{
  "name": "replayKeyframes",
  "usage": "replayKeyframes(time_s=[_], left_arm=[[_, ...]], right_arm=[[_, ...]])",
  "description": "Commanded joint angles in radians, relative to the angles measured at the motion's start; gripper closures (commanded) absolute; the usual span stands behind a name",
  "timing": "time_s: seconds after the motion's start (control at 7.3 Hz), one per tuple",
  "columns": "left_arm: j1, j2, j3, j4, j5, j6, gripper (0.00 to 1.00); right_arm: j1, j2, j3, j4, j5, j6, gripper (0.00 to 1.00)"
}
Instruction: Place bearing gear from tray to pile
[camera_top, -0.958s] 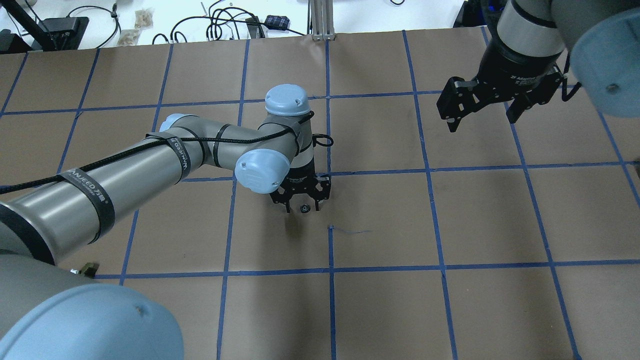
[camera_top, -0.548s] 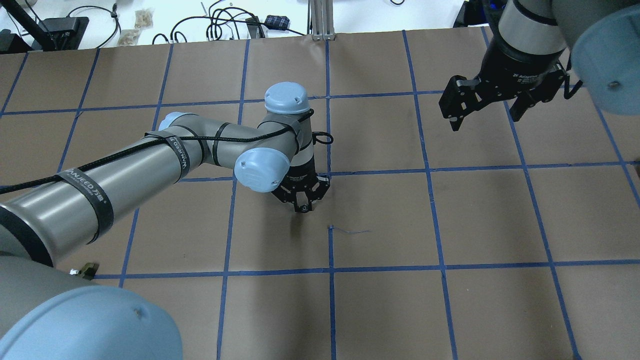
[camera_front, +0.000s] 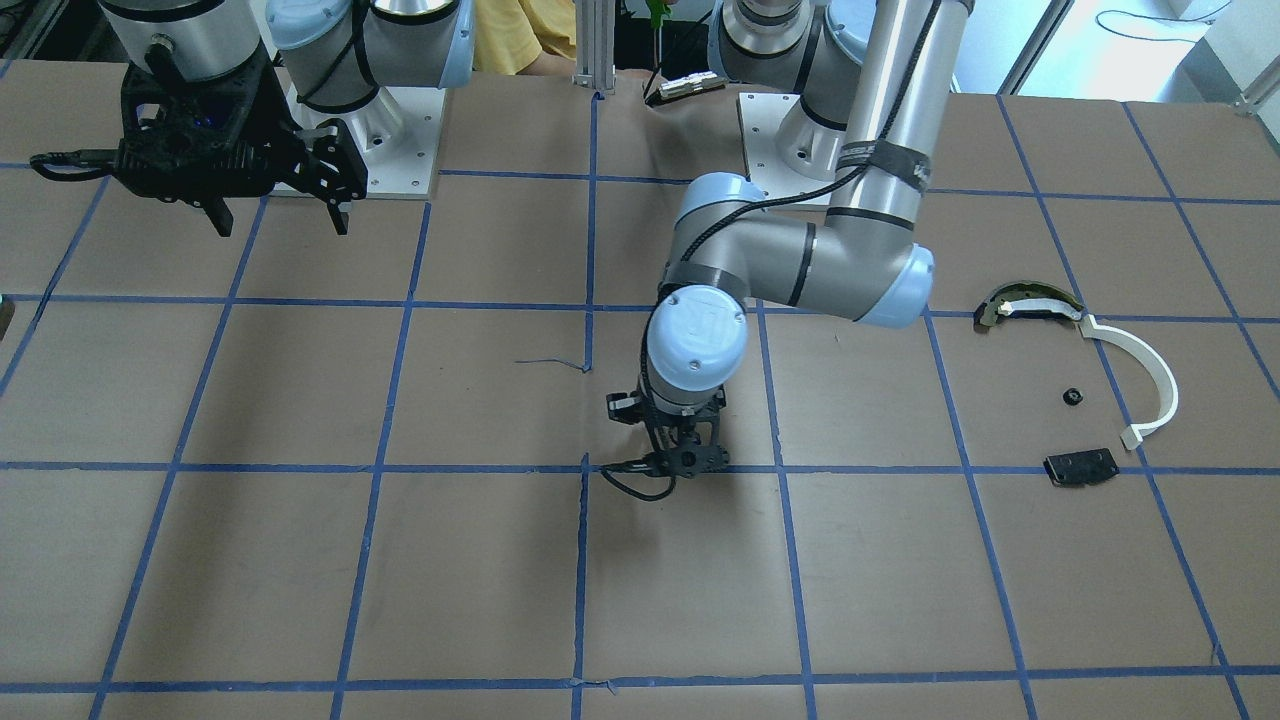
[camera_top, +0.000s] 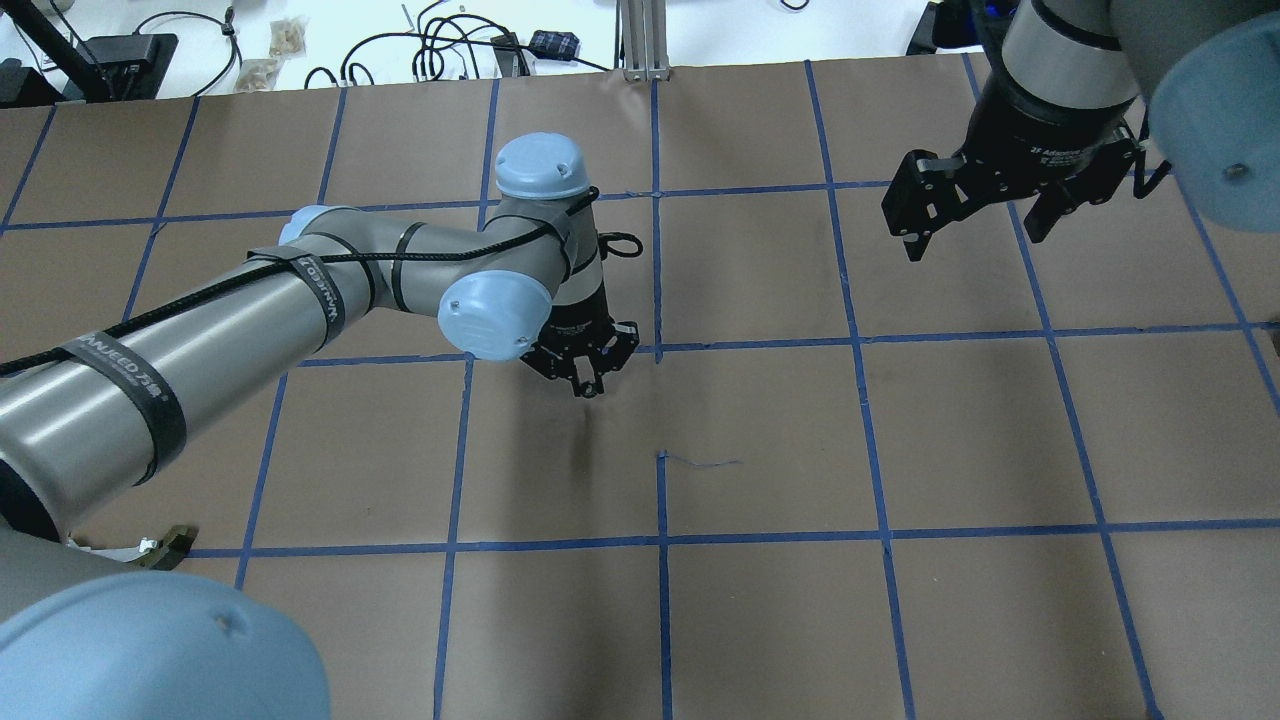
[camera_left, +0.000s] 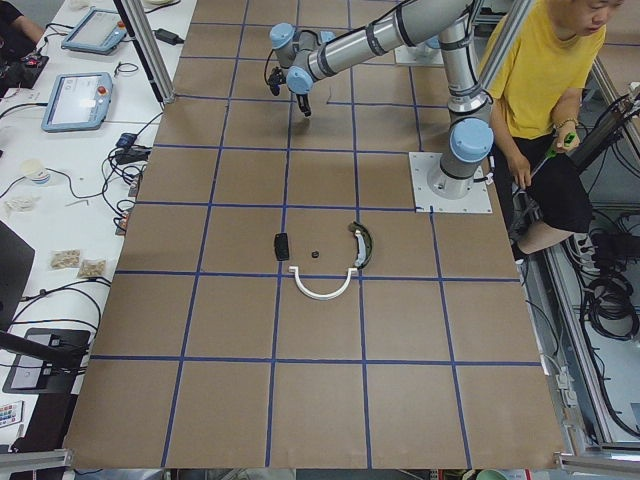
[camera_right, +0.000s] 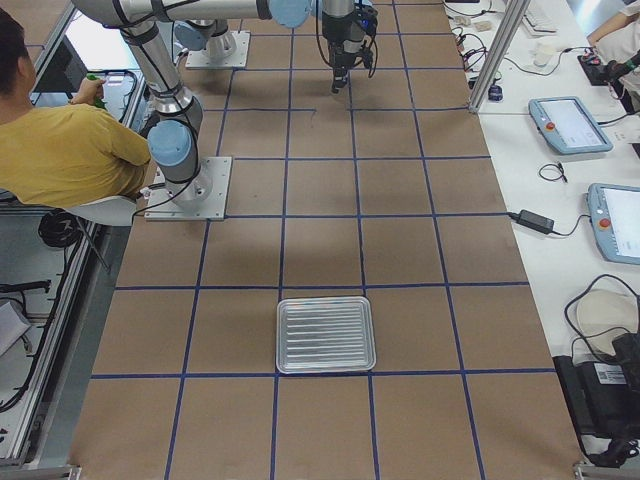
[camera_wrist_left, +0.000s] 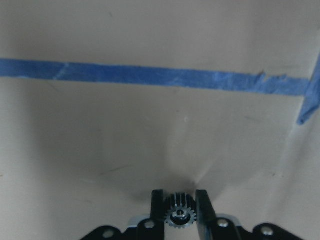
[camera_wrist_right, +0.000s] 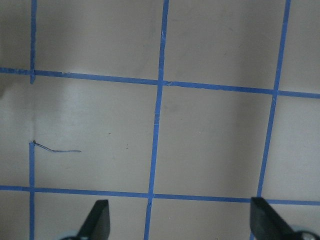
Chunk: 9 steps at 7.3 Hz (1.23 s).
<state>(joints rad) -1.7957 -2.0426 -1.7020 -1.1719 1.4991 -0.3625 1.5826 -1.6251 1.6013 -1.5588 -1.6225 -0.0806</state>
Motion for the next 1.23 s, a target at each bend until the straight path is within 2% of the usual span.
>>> replayKeyframes(time_s=[0.0,0.14,0.41,0.55,0.68,0.96,1.1], left_arm=[[0.183,0.053,0.077,-0.099,0.004,0.119,1.0],[0.273,0.076,0.114,-0.165,0.053,0.249,1.0],[0.451,0.105,0.107,-0.228,0.104,0.443,1.0],[0.549,0.108,0.105,-0.229,0.175,0.587,1.0],[0.646,0.108,0.105,-0.229,0.196,0.738,1.0],[0.822,0.089,0.066,-0.226,0.214,0.905,1.0],[0.864,0.081,0.017,-0.206,0.217,0.927,1.0]], right_arm=[[-0.003,0.001,0.0,-0.001,-0.003,-0.005,0.0],[-0.004,0.001,0.002,-0.001,-0.002,-0.005,0.0],[-0.009,0.002,0.002,0.0,0.001,-0.004,0.0],[-0.009,0.002,0.002,0.0,0.004,-0.005,0.0],[-0.009,0.002,0.002,0.0,0.004,-0.005,0.0],[-0.012,0.002,0.002,0.0,0.004,-0.005,0.0],[-0.012,0.002,0.002,0.0,0.004,-0.005,0.0]])
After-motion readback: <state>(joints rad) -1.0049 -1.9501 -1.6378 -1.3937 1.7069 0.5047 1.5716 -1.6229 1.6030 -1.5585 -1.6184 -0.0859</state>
